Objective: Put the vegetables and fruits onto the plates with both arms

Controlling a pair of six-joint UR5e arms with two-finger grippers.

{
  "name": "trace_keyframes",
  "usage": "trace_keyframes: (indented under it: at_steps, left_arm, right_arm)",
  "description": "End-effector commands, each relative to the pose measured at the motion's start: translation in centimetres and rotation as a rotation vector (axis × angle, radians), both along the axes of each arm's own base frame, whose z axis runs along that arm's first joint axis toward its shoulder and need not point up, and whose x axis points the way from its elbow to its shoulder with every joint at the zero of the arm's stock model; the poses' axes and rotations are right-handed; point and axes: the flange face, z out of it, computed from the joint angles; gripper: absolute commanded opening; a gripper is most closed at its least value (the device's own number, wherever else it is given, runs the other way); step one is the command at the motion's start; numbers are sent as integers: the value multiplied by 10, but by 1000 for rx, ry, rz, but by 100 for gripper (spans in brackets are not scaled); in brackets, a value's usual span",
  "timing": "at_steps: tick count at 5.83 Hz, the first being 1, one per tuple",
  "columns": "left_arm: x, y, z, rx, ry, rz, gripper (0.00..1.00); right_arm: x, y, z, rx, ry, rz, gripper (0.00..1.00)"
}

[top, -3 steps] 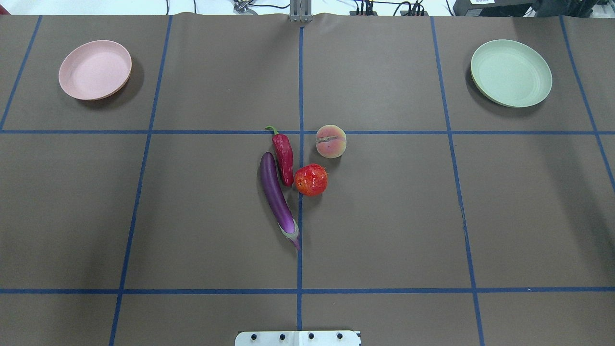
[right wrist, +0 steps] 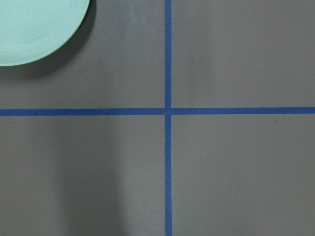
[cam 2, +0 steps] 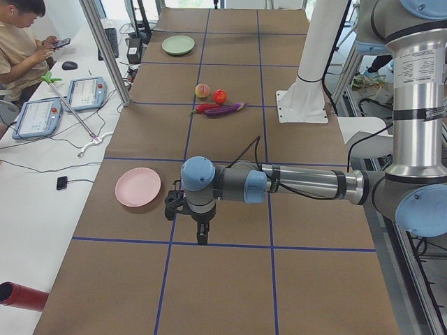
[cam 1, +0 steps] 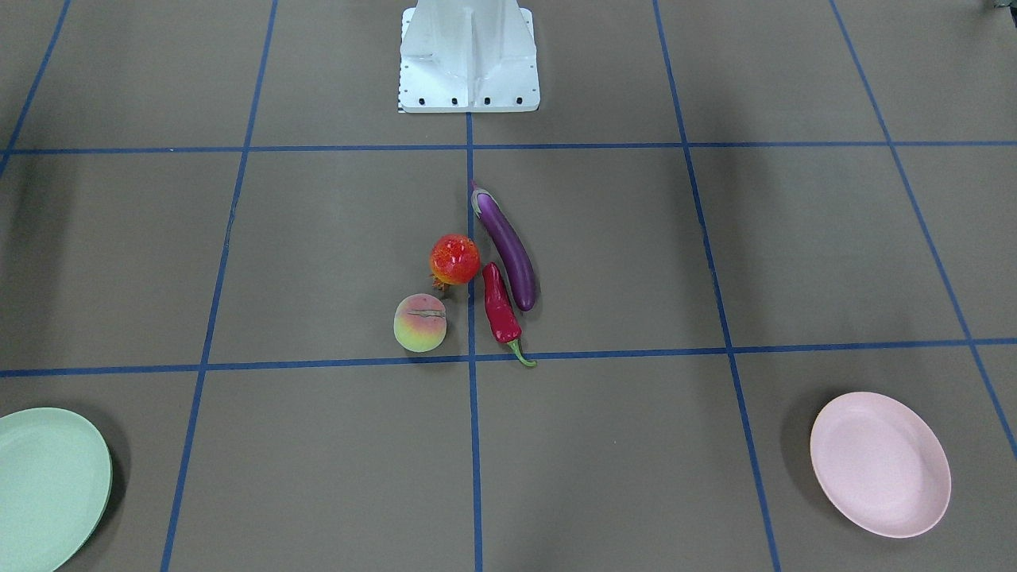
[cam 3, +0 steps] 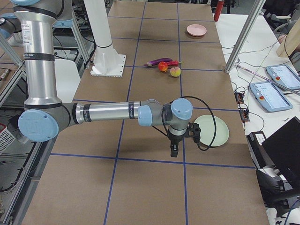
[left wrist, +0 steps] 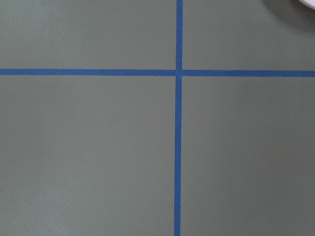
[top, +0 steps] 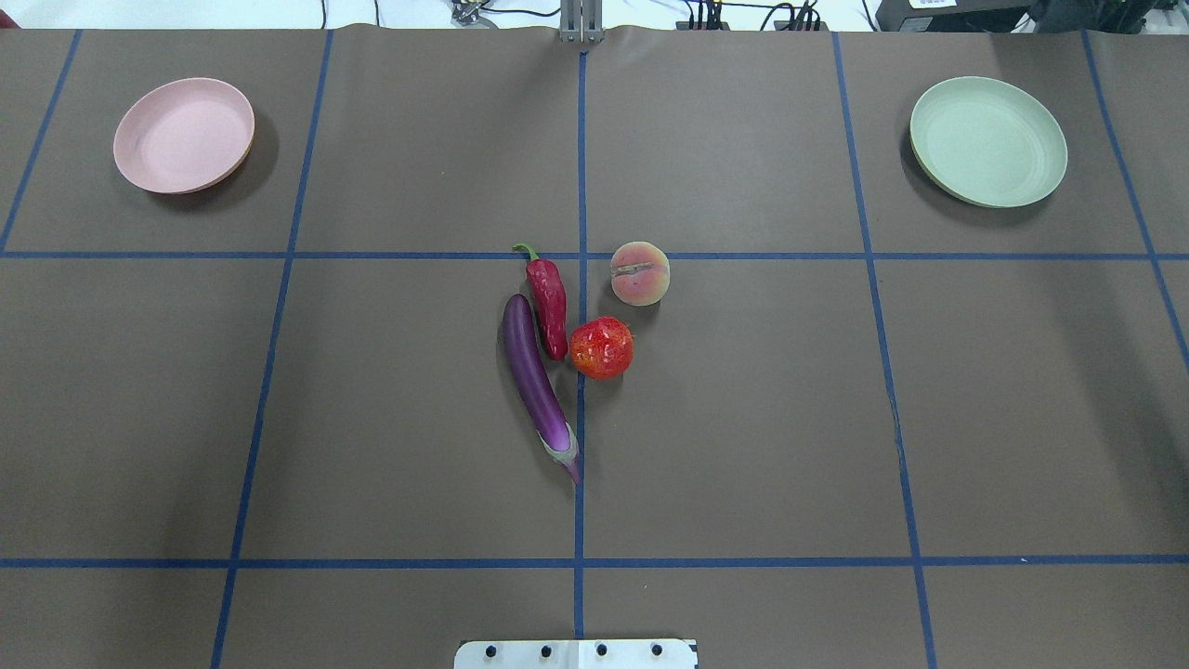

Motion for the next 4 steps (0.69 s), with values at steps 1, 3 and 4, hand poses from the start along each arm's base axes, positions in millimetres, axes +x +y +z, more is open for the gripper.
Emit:
trace_keyframes:
  at_steps: [1, 3, 4]
  left_arm:
    - [0, 1, -2, 6, 1, 2, 100]
    - [0, 1, -1, 6, 1, 2, 100]
    - [0, 0, -2, 15, 1, 3, 100]
  right_arm:
    - [-1, 0, 0, -2, -8, 2, 100]
    - [-5, 1, -6, -6, -71, -1, 100]
    - [-6, 1, -5, -3, -69, -4, 100]
